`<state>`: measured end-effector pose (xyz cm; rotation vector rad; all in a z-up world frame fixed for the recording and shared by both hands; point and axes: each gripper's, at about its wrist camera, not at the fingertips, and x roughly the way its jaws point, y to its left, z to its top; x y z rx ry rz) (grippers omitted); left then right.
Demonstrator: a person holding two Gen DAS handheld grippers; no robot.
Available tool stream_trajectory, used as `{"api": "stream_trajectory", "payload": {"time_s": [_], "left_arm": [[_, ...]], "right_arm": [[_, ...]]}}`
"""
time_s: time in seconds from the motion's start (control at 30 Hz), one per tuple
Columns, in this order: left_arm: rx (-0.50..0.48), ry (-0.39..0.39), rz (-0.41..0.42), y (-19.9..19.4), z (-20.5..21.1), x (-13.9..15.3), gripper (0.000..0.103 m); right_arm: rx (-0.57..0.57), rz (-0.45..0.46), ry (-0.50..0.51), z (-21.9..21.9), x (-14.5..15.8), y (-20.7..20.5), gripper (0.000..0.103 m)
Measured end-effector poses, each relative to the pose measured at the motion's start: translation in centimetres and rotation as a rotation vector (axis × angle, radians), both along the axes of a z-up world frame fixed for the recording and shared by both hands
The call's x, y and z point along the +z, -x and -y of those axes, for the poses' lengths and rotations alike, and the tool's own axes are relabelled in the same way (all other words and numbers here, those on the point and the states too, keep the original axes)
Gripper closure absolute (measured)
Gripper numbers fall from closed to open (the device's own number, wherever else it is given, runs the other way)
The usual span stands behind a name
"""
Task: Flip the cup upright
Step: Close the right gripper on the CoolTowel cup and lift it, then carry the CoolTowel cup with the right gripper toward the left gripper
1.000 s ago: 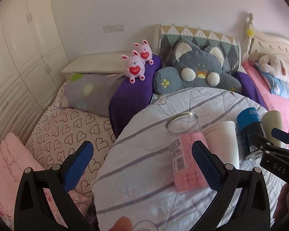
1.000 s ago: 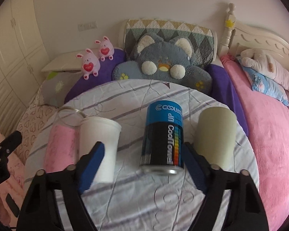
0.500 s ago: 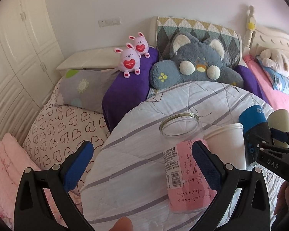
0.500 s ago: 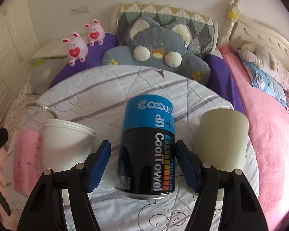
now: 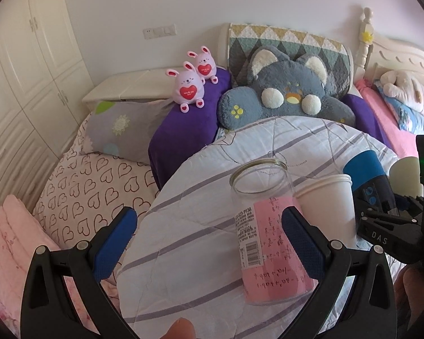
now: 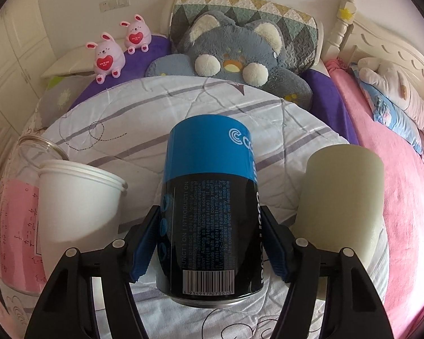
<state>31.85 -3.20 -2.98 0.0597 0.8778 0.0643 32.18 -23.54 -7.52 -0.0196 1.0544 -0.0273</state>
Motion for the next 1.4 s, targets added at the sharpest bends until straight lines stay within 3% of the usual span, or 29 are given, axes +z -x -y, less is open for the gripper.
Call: {"api": "stream_trajectory", "payload": {"time_s": [0.4,0.8,1.13,1.4], "left_arm": [[-0.001,-0.001,0.009,3.0,-0.1,0.7,0.0],[-0.032,0.006,0.053,11.1,-0.2,3.3,0.0],[-0.048,0.001,0.015,19.9,-1.3,1.1,0.0],[-0.035,0.001,0.01,24.1,-3.4,0.1,0.0]], "right_arm": [[-0.037,0.051,-0.073,-0.2,2.2,3.2,0.035],[-0.065,0.136,-0.146,-1.0,6.4,13.5,0.035],[-0.059,0.089,-0.203,-3.6,3.0,23.5,0.035],[-0.05,0.065,-0.207,-5.7,1.3,26.6,0.035]]}}
